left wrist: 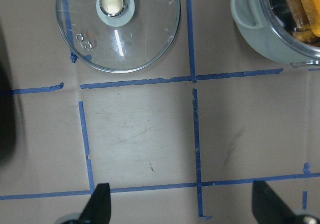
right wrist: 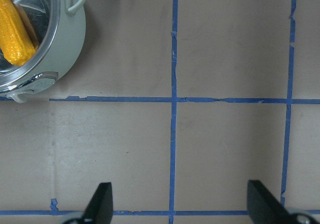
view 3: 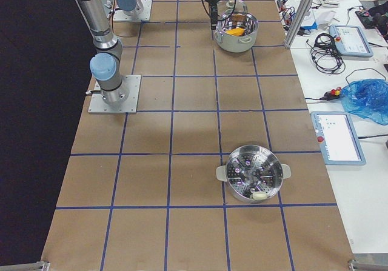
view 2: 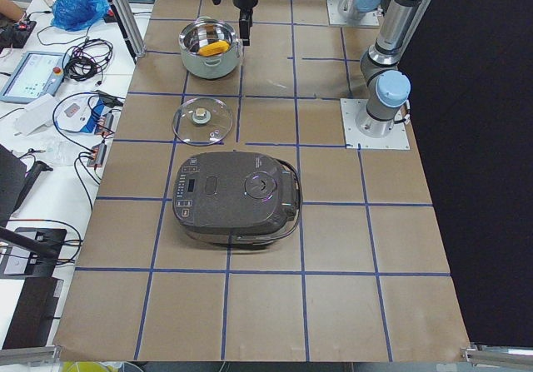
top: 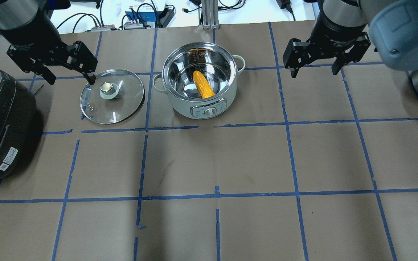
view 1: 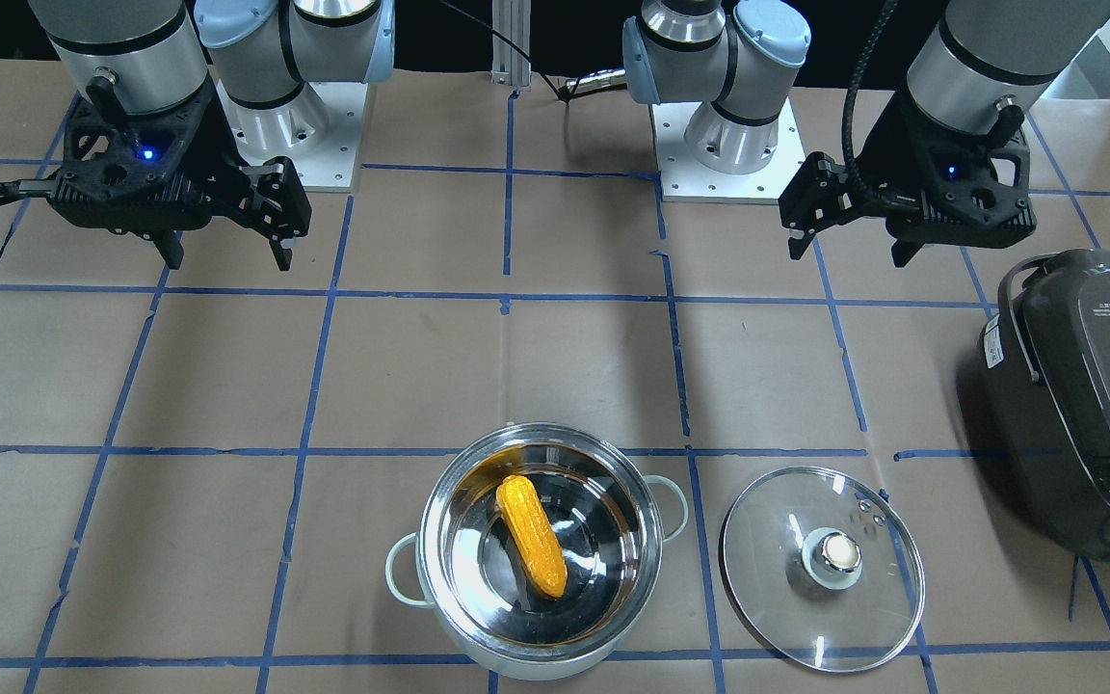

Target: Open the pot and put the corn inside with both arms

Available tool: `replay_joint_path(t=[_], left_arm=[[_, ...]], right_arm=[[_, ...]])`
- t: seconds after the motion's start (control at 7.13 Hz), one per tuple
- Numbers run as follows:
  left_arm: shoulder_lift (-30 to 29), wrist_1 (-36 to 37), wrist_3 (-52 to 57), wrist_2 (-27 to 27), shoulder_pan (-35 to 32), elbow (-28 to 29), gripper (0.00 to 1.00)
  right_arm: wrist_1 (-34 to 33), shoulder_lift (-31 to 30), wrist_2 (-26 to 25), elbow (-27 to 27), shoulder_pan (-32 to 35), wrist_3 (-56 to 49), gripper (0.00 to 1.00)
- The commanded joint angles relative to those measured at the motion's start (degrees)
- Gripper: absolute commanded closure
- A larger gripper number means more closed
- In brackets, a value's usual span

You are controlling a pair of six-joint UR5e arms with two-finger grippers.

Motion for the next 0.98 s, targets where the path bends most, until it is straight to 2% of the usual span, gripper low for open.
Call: replay_joint_path(t=[0.0,0.14,0.84], left_arm=[[-1.44,0.41,-0.92,-0.44,-0.97,0.85,0.0],[-1.02,0.33,-0.92,-0.35,-1.33,0.24,0.0],[-0.84,0.42,-0.75,0.35,-2.38,0.24,0.0]], right_arm=[[-2.9,0.07,0.8,-0.17,0.48,2.7,0.06],[-5.1,0.33,1.15,0.1,-0.04,2.9,0.05],[-4.51,0.07,0.98,0.27,-0.31,2.64,0.04]])
